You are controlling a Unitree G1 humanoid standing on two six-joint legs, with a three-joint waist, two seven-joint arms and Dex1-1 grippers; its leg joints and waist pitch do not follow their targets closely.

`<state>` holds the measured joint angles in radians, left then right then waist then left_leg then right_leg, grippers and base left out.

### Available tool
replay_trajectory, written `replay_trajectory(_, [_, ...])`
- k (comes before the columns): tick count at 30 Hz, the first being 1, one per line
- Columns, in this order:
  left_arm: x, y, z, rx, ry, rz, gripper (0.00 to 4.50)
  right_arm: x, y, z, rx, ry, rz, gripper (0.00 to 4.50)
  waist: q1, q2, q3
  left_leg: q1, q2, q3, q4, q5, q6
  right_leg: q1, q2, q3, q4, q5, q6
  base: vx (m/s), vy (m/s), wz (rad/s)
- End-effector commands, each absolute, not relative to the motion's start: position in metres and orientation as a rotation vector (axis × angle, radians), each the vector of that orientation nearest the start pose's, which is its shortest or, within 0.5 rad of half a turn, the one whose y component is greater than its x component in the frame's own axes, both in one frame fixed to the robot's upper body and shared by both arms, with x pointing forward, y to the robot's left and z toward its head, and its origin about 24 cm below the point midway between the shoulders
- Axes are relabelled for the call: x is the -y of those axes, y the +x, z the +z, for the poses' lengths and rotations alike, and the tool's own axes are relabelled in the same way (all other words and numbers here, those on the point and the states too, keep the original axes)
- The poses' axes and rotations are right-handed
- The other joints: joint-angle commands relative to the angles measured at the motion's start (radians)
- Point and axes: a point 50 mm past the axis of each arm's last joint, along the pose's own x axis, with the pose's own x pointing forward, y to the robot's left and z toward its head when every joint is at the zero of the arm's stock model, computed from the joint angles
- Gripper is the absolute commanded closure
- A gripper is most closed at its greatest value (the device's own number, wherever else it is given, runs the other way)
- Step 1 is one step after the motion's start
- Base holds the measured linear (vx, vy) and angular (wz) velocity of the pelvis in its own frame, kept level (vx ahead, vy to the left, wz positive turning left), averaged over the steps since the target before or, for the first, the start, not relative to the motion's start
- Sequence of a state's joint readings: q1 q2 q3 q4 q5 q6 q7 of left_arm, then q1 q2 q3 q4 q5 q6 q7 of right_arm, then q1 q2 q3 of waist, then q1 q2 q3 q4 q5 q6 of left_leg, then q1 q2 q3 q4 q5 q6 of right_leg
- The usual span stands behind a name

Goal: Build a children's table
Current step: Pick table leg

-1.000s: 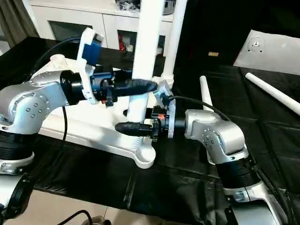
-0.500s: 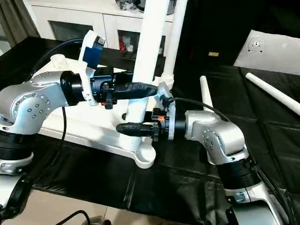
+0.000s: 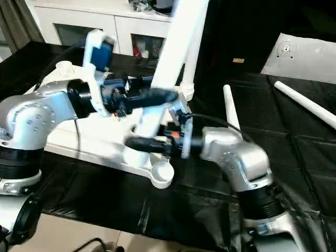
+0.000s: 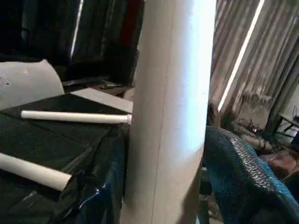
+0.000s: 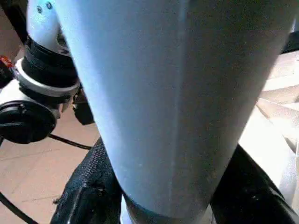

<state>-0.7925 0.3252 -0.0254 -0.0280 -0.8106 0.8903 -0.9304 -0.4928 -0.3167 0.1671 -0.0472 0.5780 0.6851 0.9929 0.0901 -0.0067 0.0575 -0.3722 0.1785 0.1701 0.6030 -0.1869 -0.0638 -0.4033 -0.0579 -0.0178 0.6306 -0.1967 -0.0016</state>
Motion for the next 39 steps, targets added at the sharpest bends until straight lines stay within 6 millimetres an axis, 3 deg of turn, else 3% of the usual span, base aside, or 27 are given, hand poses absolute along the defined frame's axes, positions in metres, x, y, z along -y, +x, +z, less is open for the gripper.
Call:
replay_trajectory(1, [-0.072,0.287,0.24,0.035,-0.267,-1.577,1.55,0.095,0.287,0.123,-0.234,0.208,1.297,2.56,0.003,0.008,-0.07,0.011,0.03,-0.008,-0.063,-0.128,-0.019,0.057,-0.059,0.03,-0.068,-0.11,-0.226,0.0,0.0,0.0])
replay_trajectory(7, [-0.071,0.288,0.244,0.137,-0.395,-1.5,1.05,0.092,0.288,0.12,-0.183,0.232,1.196,2.56,0.003,0.007,-0.071,0.008,0.029,-0.009,-0.062,-0.133,-0.026,0.06,-0.059,0.029,-0.069,-0.091,-0.227,0.0,0.0,0.0])
replay_trajectory(10, [-0.08,0.287,0.249,0.217,-0.552,-1.461,0.68,0.092,0.29,0.117,-0.126,0.252,1.087,2.56,0.001,0.01,-0.07,0.007,0.029,-0.008,-0.062,-0.147,-0.031,0.058,-0.059,0.029,-0.07,-0.1,-0.227,0.0,0.0,0.0])
replay_trajectory(12, [-0.093,0.293,0.245,0.276,-0.629,-1.347,0.62,0.095,0.291,0.114,-0.127,0.311,1.016,2.56,-0.001,0.013,-0.069,0.008,0.029,-0.008,-0.063,-0.154,-0.033,0.057,-0.058,0.03,-0.074,-0.112,-0.231,0.0,0.0,0.0])
replay_trajectory(15, [-0.101,0.295,0.241,0.295,-0.637,-1.278,0.49,0.097,0.291,0.116,-0.1,0.342,0.969,2.57,-0.005,0.011,-0.067,0.008,0.027,-0.009,-0.066,-0.174,-0.028,0.057,-0.054,0.029,-0.08,-0.147,-0.206,0.0,0.0,0.0])
replay_trajectory(16, [-0.108,0.297,0.235,0.294,-0.607,-1.226,0.24,0.101,0.291,0.117,-0.079,0.358,0.925,2.57,-0.007,0.011,-0.066,0.008,0.028,-0.009,-0.068,-0.178,-0.027,0.056,-0.055,0.03,-0.083,-0.168,-0.189,0.0,0.0,0.0])
replay_trajectory(20, [-0.126,0.298,0.212,0.223,-0.483,-1.072,0.13,0.115,0.291,0.116,-0.06,0.313,0.791,2.57,-0.012,0.007,-0.066,0.012,0.032,-0.009,-0.073,-0.177,-0.034,0.051,-0.052,0.032,-0.084,-0.197,-0.143,0.0,0.0,0.0])
replay_trajectory(21, [-0.131,0.297,0.203,0.189,-0.44,-1.022,0.06,0.119,0.29,0.115,-0.063,0.283,0.745,2.57,-0.011,0.012,-0.066,0.012,0.033,-0.011,-0.073,-0.169,-0.04,0.05,-0.053,0.032,-0.081,-0.192,-0.133,0.0,0.0,0.0])
replay_trajectory(23, [-0.135,0.297,0.195,0.162,-0.399,-0.969,0.06,0.121,0.288,0.113,-0.071,0.233,0.711,2.57,-0.014,0.019,-0.066,0.014,0.033,-0.011,-0.075,-0.17,-0.051,0.046,-0.051,0.032,-0.082,-0.177,-0.129,0.0,0.0,0.0])
replay_trajectory(24, [-0.142,0.294,0.182,0.119,-0.351,-0.903,0.06,0.122,0.284,0.11,-0.079,0.183,0.685,2.57,-0.015,0.021,-0.066,0.015,0.033,-0.01,-0.075,-0.18,-0.053,0.045,-0.05,0.032,-0.083,-0.18,-0.129,0.0,0.0,0.0])
replay_trajectory(26, [-0.144,0.293,0.176,0.098,-0.321,-0.878,0.06,0.122,0.282,0.109,-0.082,0.177,0.676,2.57,-0.017,0.021,-0.065,0.015,0.033,-0.01,-0.077,-0.201,-0.055,0.044,-0.05,0.033,-0.084,-0.187,-0.124,0.0,0.0,0.0])
replay_trajectory(27, [-0.147,0.288,0.164,0.053,-0.246,-0.85,0.06,0.122,0.279,0.107,-0.088,0.18,0.649,2.57,-0.016,0.017,-0.065,0.015,0.034,-0.012,-0.078,-0.2,-0.052,0.045,-0.053,0.034,-0.086,-0.194,-0.121,0.0,0.0,0.0])
replay_trajectory(30, [-0.15,0.275,0.142,-0.036,-0.105,-0.867,0.06,0.122,0.273,0.103,-0.091,0.171,0.615,2.57,-0.019,0.022,-0.063,0.014,0.035,-0.014,-0.081,-0.214,-0.051,0.041,-0.053,0.034,-0.087,-0.212,-0.108,0.0,0.0,0.0])
replay_trajectory(31, [-0.151,0.272,0.133,-0.077,-0.032,-0.891,0.06,0.123,0.271,0.099,-0.101,0.173,0.611,2.57,-0.025,0.013,-0.061,0.013,0.034,-0.013,-0.085,-0.232,-0.048,0.04,-0.052,0.035,-0.091,-0.248,-0.096,0.0,0.0,0.0])
replay_trajectory(32, [-0.151,0.272,0.133,-0.077,-0.032,-0.891,0.06,0.123,0.271,0.099,-0.101,0.173,0.611,2.57,-0.025,0.013,-0.061,0.013,0.034,-0.013,-0.085,-0.232,-0.048,0.04,-0.052,0.035,-0.091,-0.248,-0.096,0.0,0.0,0.0])
replay_trajectory(34, [-0.153,0.268,0.12,-0.135,0.083,-0.934,0.06,0.125,0.269,0.094,-0.12,0.16,0.603,2.57,-0.033,0.016,-0.057,0.012,0.034,-0.014,-0.088,-0.257,-0.052,0.036,-0.051,0.037,-0.092,-0.284,-0.092,0.0,0.0,0.0])
replay_trajectory(35, [-0.154,0.266,0.114,-0.164,0.141,-0.957,0.06,0.126,0.269,0.091,-0.131,0.153,0.599,2.57,-0.032,0.019,-0.057,0.019,0.035,-0.013,-0.087,-0.27,-0.058,0.031,-0.052,0.038,-0.094,-0.288,-0.098,0.0,0.0,0.0])
replay_trajectory(38, [-0.16,0.261,0.095,-0.24,0.253,-1.037,0.06,0.128,0.268,0.085,-0.15,0.145,0.59,2.57,-0.037,0.018,-0.055,0.017,0.032,-0.015,-0.09,-0.295,-0.057,0.03,-0.053,0.04,-0.098,-0.323,-0.087,0.0,0.0,0.0])
replay_trajectory(39, [-0.162,0.259,0.091,-0.252,0.271,-1.062,0.06,0.128,0.268,0.084,-0.151,0.137,0.588,2.57,-0.039,0.022,-0.057,0.018,0.034,-0.015,-0.09,-0.291,-0.063,0.03,-0.054,0.04,-0.093,-0.304,-0.095,0.0,0.0,0.0])
